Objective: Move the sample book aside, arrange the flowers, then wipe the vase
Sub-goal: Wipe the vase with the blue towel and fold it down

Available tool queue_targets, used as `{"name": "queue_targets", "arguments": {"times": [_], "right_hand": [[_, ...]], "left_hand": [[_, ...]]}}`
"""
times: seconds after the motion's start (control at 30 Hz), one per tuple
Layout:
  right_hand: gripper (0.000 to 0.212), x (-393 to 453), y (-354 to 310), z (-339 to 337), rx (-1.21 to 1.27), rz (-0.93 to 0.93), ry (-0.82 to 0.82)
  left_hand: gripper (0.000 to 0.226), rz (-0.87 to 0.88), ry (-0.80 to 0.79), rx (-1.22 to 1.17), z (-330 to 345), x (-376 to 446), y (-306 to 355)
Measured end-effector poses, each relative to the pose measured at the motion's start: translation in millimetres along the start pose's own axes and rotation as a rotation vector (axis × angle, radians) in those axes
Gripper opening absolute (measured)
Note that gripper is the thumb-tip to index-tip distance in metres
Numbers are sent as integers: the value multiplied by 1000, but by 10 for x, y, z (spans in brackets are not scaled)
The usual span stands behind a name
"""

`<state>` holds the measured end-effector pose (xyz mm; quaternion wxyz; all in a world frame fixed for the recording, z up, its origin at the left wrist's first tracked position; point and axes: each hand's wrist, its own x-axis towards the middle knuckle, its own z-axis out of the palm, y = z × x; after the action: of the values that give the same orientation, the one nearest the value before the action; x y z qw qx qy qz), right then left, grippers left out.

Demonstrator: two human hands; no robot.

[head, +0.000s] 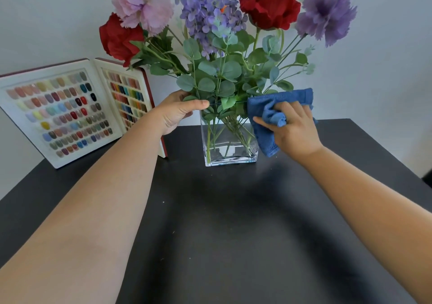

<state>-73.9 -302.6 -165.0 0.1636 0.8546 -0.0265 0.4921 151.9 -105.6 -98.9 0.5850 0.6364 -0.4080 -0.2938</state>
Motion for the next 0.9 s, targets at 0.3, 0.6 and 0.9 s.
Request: {"name": "queue_targets", "arguments": {"times": [0.3,0.6,0.9], "right_hand": [[24,-445,-108,24,-82,-418,-488],[7,-226,-359,58,-65,-558,-584],[8,30,-844,246,-72,-592,-624]], "left_hand": [[57,-1,-3,-9,9,-5,10],[56,-6,19,-25,22,-3,3],[52,0,21,-25,24,-22,12]]}}
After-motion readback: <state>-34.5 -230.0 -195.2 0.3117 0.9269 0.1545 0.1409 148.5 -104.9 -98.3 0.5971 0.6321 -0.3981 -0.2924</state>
